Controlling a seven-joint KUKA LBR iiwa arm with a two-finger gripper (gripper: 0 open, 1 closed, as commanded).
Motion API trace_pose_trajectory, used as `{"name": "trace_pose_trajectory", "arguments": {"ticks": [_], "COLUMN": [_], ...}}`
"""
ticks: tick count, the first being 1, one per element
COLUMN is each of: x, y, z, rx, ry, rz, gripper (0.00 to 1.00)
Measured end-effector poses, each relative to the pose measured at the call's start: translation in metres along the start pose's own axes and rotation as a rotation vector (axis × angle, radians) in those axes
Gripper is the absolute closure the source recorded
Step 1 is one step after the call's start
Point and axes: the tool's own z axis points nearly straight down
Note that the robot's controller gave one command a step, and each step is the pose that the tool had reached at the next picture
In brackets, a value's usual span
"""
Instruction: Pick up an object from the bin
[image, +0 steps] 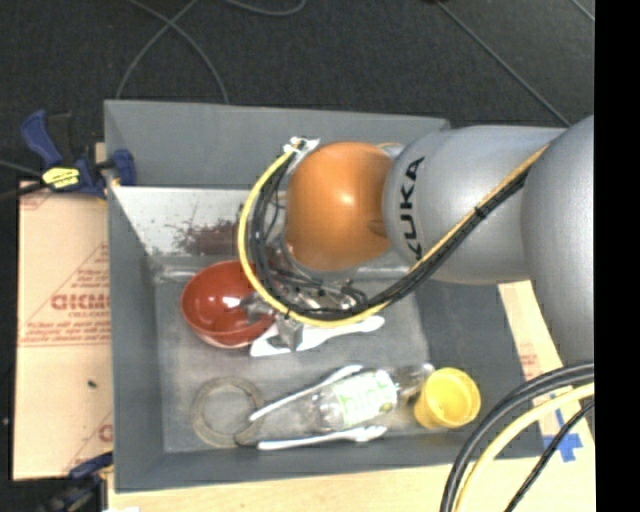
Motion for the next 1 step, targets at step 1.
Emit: {"name": "trace_pose_trajectory", "arguments": {"ticks": [1], "x": [-0.002], "y": [-0.0011], "z": [-0.0182], "rx": [0.003], "ry": [-0.007], "rz": [0.003], "gripper": [1.0]}}
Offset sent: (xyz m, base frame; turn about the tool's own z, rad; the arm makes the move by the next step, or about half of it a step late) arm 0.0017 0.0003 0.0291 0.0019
